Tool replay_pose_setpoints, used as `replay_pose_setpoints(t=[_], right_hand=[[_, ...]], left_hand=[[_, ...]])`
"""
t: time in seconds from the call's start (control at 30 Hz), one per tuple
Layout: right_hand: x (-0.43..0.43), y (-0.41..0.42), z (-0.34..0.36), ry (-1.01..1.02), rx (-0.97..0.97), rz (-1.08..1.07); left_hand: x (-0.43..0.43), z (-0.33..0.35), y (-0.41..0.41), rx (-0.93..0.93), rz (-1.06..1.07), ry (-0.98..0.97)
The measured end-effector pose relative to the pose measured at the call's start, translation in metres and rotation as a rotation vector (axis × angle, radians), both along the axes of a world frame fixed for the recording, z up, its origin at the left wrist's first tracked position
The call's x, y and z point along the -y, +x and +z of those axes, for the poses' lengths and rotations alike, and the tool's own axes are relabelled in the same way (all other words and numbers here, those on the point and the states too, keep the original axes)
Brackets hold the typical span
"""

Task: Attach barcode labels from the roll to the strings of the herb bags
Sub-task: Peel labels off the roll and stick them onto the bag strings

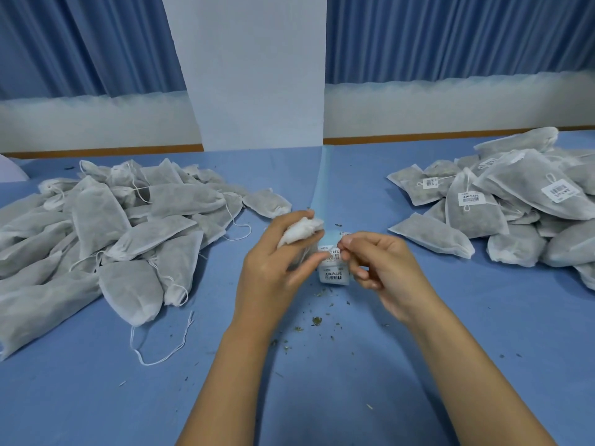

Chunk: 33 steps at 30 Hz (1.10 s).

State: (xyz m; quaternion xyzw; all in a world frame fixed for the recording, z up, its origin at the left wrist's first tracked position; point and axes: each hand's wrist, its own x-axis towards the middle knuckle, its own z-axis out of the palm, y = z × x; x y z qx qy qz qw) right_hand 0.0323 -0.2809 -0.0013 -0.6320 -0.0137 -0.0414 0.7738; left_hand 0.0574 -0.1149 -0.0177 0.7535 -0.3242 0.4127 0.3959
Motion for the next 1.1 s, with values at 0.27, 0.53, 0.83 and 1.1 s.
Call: replay_pose_setpoints(t=[0.27,0.53,0.83,1.1], right_hand=[[-0.004,-0.001,-0.001,-0.078,-0.082,0.017],[-0.001,0.001,-0.004,0.028,-0.146,0.069],[0.008,0.004,-0.001,0.21,0.061,-0.078],[-0.022,0.001,-0.008,0.033,0.249,-0.017]], left_hand=[[-0.002,0.0,0.003,-0.057,-0.01,-0.031],[-0.003,-0.001,0.005,0.007,-0.017,0.035],[-0.029,0.013,0.007,-0.469,-0.029,-0.447],[-0.02,0.014,0.002,-0.516,-0.161,-0.273]])
